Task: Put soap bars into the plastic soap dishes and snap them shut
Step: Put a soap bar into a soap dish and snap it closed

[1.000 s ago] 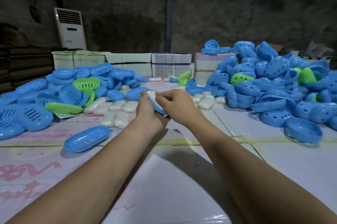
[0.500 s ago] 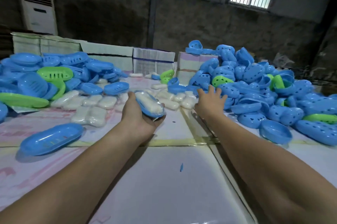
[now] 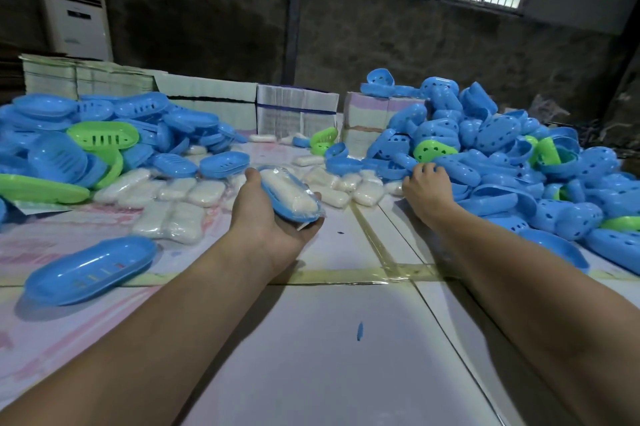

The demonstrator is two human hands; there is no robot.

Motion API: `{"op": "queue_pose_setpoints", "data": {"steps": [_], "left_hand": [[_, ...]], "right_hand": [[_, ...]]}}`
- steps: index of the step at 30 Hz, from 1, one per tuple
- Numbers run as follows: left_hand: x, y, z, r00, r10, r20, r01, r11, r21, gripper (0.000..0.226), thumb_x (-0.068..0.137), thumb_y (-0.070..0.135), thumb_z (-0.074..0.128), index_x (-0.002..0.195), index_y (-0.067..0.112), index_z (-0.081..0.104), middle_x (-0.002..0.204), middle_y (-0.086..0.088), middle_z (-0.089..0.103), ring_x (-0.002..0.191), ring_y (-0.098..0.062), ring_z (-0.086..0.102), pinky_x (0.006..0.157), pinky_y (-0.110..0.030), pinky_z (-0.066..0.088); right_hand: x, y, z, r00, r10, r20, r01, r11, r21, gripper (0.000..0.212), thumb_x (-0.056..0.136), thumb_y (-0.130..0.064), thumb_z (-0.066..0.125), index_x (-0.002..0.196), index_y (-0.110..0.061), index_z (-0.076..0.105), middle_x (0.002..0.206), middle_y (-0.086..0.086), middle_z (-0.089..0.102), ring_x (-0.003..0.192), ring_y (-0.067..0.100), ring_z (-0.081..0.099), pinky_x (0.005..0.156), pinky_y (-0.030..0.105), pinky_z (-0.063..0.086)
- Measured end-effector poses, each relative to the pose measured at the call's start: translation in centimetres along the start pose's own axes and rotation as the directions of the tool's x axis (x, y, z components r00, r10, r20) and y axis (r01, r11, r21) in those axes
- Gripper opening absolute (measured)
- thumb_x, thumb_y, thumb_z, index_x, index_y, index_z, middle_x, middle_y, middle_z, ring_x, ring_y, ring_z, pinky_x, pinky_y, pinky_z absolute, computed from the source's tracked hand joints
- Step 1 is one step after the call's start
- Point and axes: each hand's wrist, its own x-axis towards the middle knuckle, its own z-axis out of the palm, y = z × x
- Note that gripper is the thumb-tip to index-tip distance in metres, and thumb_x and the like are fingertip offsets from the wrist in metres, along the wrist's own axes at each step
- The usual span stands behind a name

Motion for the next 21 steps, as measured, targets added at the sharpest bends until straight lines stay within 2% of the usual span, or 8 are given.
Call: {"op": "queue_pose_setpoints", "data": {"steps": [5,10,12,14,16,17,19,21], "left_hand": [[-0.1,-0.2,0.2,1.000,0.001,-0.009,-0.001,1.000,0.016,0.046,0.104,0.058,0.039,0.125,0.019,0.053,0.109,-0.016,0.065,0.096,-0.032,0.064,0.066,-0.049,0.047],[-0.4,-0.4,0.3,1.000,-0.016,0.008,0.015,1.000,0.012,0.047,0.104,0.058,0.038,0.127,0.019,0.054,0.114,-0.016,0.064,0.100,-0.031,0.064,0.068,-0.049,0.048],[-0.6,-0.4,0.2,0.999,-0.014,0.029,0.014,1.000,0.018,0.048,0.104,0.058,0.038,0.128,0.019,0.054,0.117,-0.016,0.064,0.100,-0.030,0.063,0.070,-0.047,0.048],[-0.6,-0.3,0.1,0.999,-0.009,0.036,0.008,1.000,0.029,0.050,0.104,0.058,0.037,0.125,0.017,0.057,0.116,-0.015,0.065,0.101,-0.030,0.063,0.073,-0.047,0.048],[-0.6,-0.2,0.0,0.999,-0.004,0.032,0.003,1.000,0.028,0.051,0.104,0.059,0.037,0.114,0.015,0.060,0.111,-0.013,0.066,0.100,-0.028,0.063,0.074,-0.046,0.048],[-0.6,-0.1,-0.1,0.999,0.000,0.036,-0.001,1.000,0.019,0.051,0.103,0.060,0.038,0.111,0.016,0.061,0.107,-0.011,0.066,0.096,-0.025,0.062,0.073,-0.044,0.048],[-0.5,0.2,-0.4,0.999,0.010,0.044,-0.008,1.000,-0.027,0.050,0.102,0.061,0.040,0.114,0.017,0.061,0.101,-0.008,0.064,0.090,-0.022,0.060,0.081,-0.039,0.051],[-0.5,0.5,-0.6,0.998,0.029,0.051,-0.026,0.998,-0.064,0.054,0.102,0.061,0.040,0.124,0.017,0.061,0.107,-0.008,0.068,0.097,-0.023,0.064,0.094,-0.038,0.051]], "right_hand": [[-0.2,0.6,-0.5,0.991,0.062,-0.115,-0.045,0.988,0.145,0.020,0.093,-0.019,0.054,0.113,-0.016,0.058,0.108,0.005,0.058,0.097,0.025,0.057,0.085,0.034,0.041],[-0.3,-0.6,-4.2,0.978,0.157,-0.135,-0.046,0.802,0.596,0.045,0.083,-0.043,0.064,0.116,-0.014,0.052,0.113,0.008,0.053,0.099,0.032,0.054,0.085,0.041,0.040],[-1.1,-1.6,-6.6,0.963,0.245,-0.108,-0.045,0.547,0.836,0.047,0.080,-0.045,0.064,0.115,-0.016,0.053,0.112,0.004,0.050,0.095,0.028,0.053,0.085,0.041,0.043],[-2.5,-2.4,-9.4,0.953,0.301,0.042,-0.061,0.054,0.997,0.045,0.076,-0.044,0.064,0.112,-0.018,0.054,0.110,-0.001,0.051,0.092,0.019,0.052,0.081,0.035,0.043],[-4.3,-3.1,-12.3,0.963,0.213,0.163,-0.062,-0.414,0.908,0.042,0.076,-0.042,0.065,0.109,-0.019,0.054,0.105,-0.004,0.056,0.092,0.014,0.055,0.073,0.028,0.041],[-5.3,-3.4,-13.7,0.974,0.149,0.169,-0.061,-0.548,0.834,0.038,0.079,-0.039,0.066,0.109,-0.020,0.055,0.104,-0.006,0.057,0.093,0.014,0.056,0.071,0.026,0.041],[-7.2,-4.2,-15.9,0.992,0.079,0.096,-0.025,-0.631,0.776,0.030,0.083,-0.033,0.067,0.108,-0.022,0.055,0.102,-0.009,0.057,0.094,0.011,0.058,0.071,0.024,0.043],[-9.2,-5.0,-17.3,0.998,0.061,-0.015,0.049,-0.615,0.787,0.024,0.081,-0.029,0.068,0.100,-0.026,0.054,0.100,-0.009,0.057,0.086,-0.002,0.058,0.068,0.016,0.044]]}}
